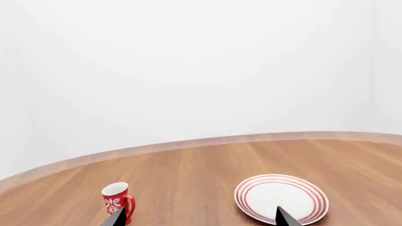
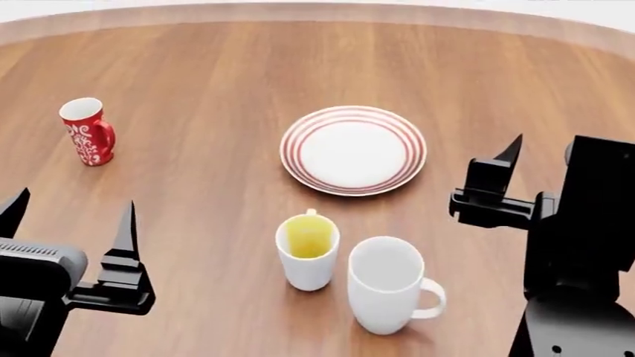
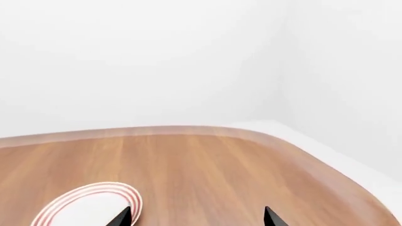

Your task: Pick up the red mug and put it on the plate

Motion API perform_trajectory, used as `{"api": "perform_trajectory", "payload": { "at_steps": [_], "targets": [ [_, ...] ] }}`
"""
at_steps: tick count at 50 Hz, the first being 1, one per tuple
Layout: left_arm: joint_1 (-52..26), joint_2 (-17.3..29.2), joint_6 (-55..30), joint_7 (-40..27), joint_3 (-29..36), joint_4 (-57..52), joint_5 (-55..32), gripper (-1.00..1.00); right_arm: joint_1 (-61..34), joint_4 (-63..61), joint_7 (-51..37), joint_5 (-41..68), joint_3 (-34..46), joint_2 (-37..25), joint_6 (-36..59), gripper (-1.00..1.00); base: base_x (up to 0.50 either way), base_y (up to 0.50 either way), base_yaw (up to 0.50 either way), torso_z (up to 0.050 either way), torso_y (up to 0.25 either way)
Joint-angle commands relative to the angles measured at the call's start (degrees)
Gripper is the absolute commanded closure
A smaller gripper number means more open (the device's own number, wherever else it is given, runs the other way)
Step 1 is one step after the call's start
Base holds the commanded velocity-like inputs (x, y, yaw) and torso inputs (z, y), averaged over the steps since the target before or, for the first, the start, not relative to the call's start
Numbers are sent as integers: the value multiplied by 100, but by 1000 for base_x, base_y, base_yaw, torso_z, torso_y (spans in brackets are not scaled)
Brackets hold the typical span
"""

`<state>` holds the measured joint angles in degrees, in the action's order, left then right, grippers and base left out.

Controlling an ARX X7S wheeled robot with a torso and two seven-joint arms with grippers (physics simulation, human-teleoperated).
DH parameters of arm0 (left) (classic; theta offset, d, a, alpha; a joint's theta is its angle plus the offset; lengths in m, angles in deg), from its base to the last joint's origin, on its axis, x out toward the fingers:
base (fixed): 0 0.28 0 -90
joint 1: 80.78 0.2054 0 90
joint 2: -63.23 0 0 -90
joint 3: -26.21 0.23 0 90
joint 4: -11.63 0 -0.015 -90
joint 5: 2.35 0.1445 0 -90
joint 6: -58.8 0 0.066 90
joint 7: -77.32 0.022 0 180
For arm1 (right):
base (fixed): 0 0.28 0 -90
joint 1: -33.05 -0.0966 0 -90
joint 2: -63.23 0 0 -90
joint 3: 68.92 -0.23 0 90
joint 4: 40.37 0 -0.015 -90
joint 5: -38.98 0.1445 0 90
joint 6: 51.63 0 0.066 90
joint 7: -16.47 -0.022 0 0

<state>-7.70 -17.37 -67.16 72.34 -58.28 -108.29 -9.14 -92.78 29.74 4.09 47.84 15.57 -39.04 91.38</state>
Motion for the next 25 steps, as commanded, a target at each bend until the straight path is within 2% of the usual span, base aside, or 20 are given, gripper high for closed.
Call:
{"api": "perform_trajectory", "payload": {
  "at_steps": [1, 25],
  "targets": [
    [7, 40, 35, -42, 12, 38, -44, -100, -90, 88, -17, 23, 9, -57, 38, -100, 500, 0, 0, 0, 0],
    [-57, 111, -32, -148, 24, -11, -133, -100, -169, 110, -2, 118, 89, -97, 114, -100, 500, 0, 0, 0, 1]
  ]
}}
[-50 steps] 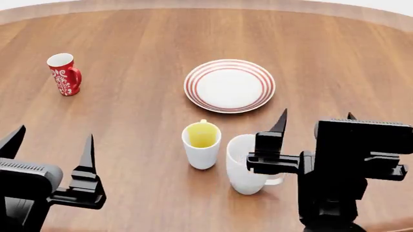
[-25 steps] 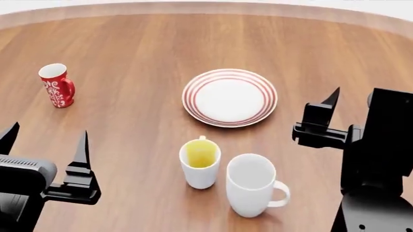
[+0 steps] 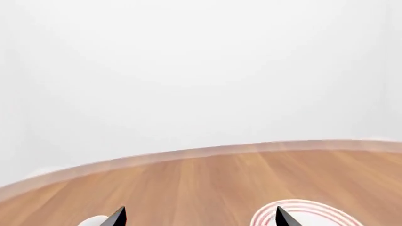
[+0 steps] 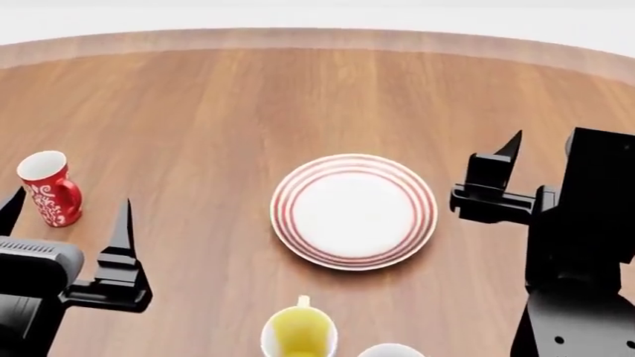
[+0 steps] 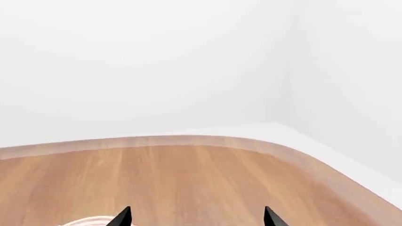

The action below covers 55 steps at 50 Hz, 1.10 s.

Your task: Pick up the red mug and put it on the plate

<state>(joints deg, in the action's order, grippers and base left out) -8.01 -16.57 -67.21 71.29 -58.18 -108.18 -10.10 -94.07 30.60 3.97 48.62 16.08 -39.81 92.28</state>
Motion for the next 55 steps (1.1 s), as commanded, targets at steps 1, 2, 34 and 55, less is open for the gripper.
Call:
{"api": "perform_trajectory", "payload": {
  "at_steps": [1, 2, 34, 55],
  "targets": [
    [-24, 33, -23, -47, 17, -22, -39, -100, -24, 27, 9, 42, 42, -17, 6, -100, 500, 0, 0, 0, 0],
    [-23, 36, -22, -49, 17, -25, -44, -100, -47, 16, 8, 46, 44, -25, 36, -100, 500, 0, 0, 0, 0],
    [13, 113, 113, -137, 68, 96, -139, -100, -1, 98, 27, 133, 143, -61, -37, -100, 500, 0, 0, 0, 1],
    [18, 162, 145, -200, 83, 132, -208, -100, 6, 85, -21, 200, 104, -67, -77, -100, 243, 0, 0, 0, 1]
  ]
}}
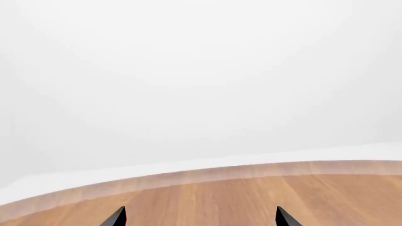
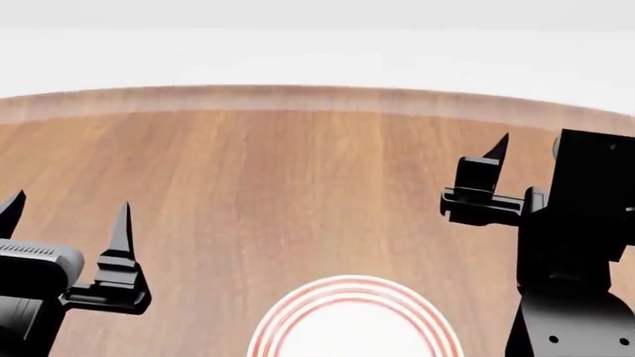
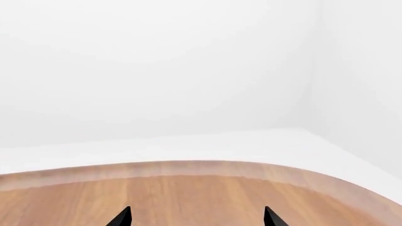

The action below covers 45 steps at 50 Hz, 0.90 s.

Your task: Pick up the red mug and put it on the plate

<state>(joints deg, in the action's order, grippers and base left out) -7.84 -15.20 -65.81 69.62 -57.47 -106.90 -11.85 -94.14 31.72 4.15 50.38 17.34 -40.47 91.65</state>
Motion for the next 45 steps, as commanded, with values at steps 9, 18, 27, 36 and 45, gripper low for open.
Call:
{"api": "perform_trajectory", "payload": {
  "at_steps": [9, 18, 27, 36, 45],
  "targets": [
    [-15, 38, -22, -64, 37, 6, -59, -100, -10, -19, -51, 47, 1, -17, 21, -100, 0, 0, 0, 0, 0],
    [-391, -386, -224, -1118, -654, 794, 189, -100, 3, 89, -51, 29, 87, -33, -27, -100, 0, 0, 0, 0, 0],
    [-446, -556, -421, -1628, -907, 797, 236, -100, 31, 183, -51, 30, 148, -25, -117, -100, 0, 0, 0, 0, 0],
    [-613, -815, -432, -2338, -1189, 1027, 341, -100, 47, 232, -40, 62, 146, -37, -162, -100, 0, 0, 0, 0, 0],
    [-756, -846, -403, -2650, -1268, 1277, 313, -100, 44, 221, -55, 85, 157, -40, -147, -100, 0, 0, 0, 0, 0]
  ]
}}
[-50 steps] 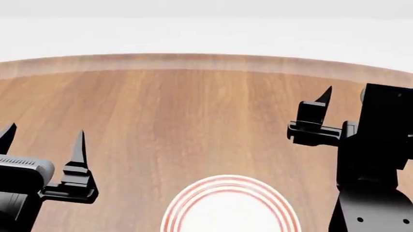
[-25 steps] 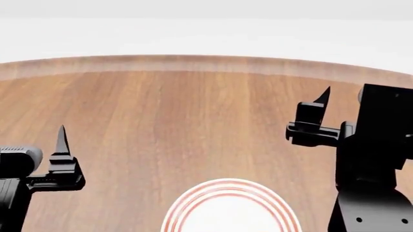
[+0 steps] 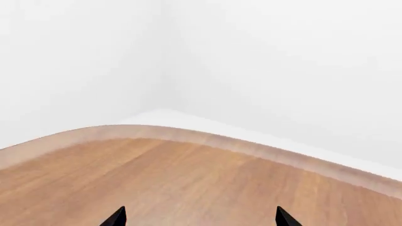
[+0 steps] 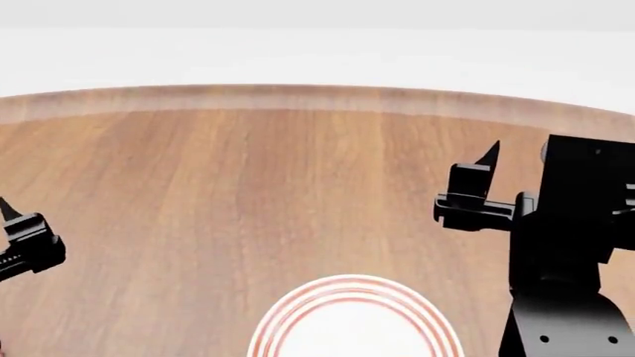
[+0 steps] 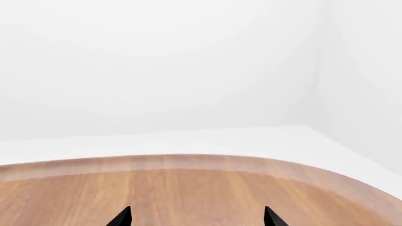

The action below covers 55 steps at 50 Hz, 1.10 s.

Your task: Pick up the red mug and put it on the plate

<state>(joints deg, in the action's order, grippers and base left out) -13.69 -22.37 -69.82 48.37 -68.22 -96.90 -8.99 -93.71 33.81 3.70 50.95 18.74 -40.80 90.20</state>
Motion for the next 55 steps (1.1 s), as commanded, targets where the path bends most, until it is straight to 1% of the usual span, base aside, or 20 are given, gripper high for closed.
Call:
{"api": "perform_trajectory", "payload": {
  "at_steps": [1, 10, 15, 23, 24, 25, 30, 42, 46, 55],
  "targets": [
    [-174, -124, 1, -534, -188, 310, 14, -100, 5, 22, -10, 27, 20, -8, -11, -100, 0, 0, 0, 0, 0],
    [-209, -72, -74, -669, -155, 329, -59, -100, -14, -6, -22, 48, 60, -20, 31, -100, 0, 0, 0, 0, 0],
    [-237, -48, -315, -598, -181, 447, -254, -100, 12, 35, -29, 45, 88, -15, -17, -100, 0, 0, 0, 0, 0],
    [-261, -47, -383, -691, -212, 595, -359, -100, 35, 168, -26, 40, 127, -7, -135, -100, 0, 0, 0, 0, 0],
    [-287, -57, -488, -784, -218, 616, -331, -100, 38, 171, -28, 42, 130, -7, -141, -100, 0, 0, 0, 0, 0],
    [-266, -45, -396, -739, -185, 642, -345, -100, 25, 164, -23, 50, 132, -14, -119, -100, 0, 0, 0, 0, 0],
    [-315, -16, -565, -765, -184, 792, -434, -100, 38, 171, -29, 62, 137, -17, -130, -100, 0, 0, 0, 0, 0],
    [-340, 17, -528, -823, -186, 1021, -587, -100, 37, 244, -35, 94, 137, -27, -171, -100, 0, 0, 0, 0, 0],
    [-379, -12, -546, -1031, -258, 1101, -559, -100, 46, 218, -50, 100, 150, -28, -153, -100, 0, 0, 0, 0, 0],
    [-409, 23, -496, -1039, -248, 1246, -675, -100, 22, 293, -54, 115, 169, -34, -188, -100, 0, 0, 0, 0, 0]
  ]
}}
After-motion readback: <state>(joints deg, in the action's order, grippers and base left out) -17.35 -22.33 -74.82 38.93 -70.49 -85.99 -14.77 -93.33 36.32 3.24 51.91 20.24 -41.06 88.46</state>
